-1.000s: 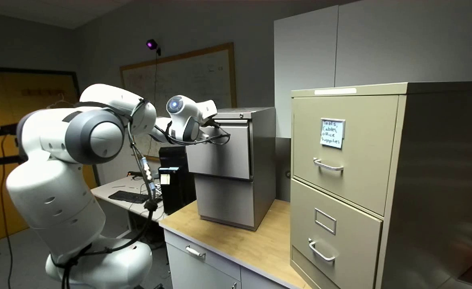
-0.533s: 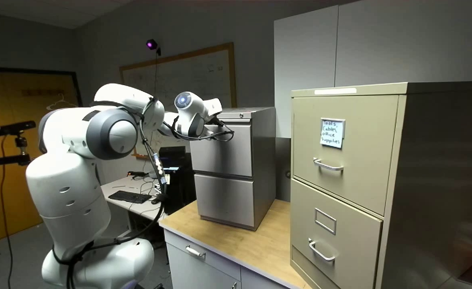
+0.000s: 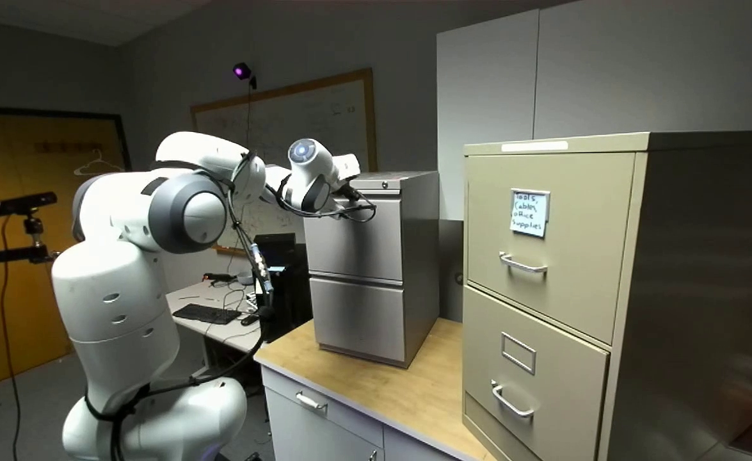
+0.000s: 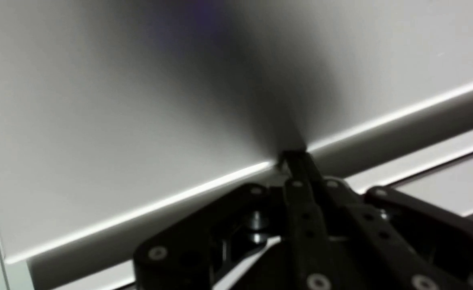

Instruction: Close the top drawer on the left

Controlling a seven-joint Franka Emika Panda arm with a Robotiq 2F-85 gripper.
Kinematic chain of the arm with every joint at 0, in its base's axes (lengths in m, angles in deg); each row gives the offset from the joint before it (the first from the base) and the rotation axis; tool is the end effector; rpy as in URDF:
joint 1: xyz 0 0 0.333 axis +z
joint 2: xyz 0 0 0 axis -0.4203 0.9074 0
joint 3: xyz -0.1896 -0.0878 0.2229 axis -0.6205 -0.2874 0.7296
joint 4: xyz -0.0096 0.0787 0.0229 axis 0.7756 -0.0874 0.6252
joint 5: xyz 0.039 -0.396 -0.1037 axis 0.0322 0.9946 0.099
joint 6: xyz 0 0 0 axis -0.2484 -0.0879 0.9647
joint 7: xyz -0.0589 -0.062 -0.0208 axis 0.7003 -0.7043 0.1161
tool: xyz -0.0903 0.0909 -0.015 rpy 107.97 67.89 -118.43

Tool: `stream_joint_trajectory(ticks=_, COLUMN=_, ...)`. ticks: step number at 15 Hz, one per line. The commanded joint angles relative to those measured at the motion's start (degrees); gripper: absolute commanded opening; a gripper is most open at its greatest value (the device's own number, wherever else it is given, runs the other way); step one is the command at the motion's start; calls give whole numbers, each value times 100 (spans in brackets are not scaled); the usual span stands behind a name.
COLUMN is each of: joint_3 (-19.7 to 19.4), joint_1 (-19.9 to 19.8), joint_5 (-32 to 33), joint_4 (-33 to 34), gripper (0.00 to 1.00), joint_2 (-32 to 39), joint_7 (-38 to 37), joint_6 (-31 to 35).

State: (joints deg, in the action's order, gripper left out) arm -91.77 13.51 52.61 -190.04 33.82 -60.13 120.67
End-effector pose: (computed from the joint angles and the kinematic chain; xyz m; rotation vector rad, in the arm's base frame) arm 0.5940 0.1009 0.6405 -2.3832 0.1147 -1.4057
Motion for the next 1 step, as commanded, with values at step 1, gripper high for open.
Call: stream_joint_trajectory(ticks=1, joint_3=-233, joint_1=83, joint_5=-265, joint_4=421, gripper=1, joint_2=287, joint_7=290, joint_6=-490)
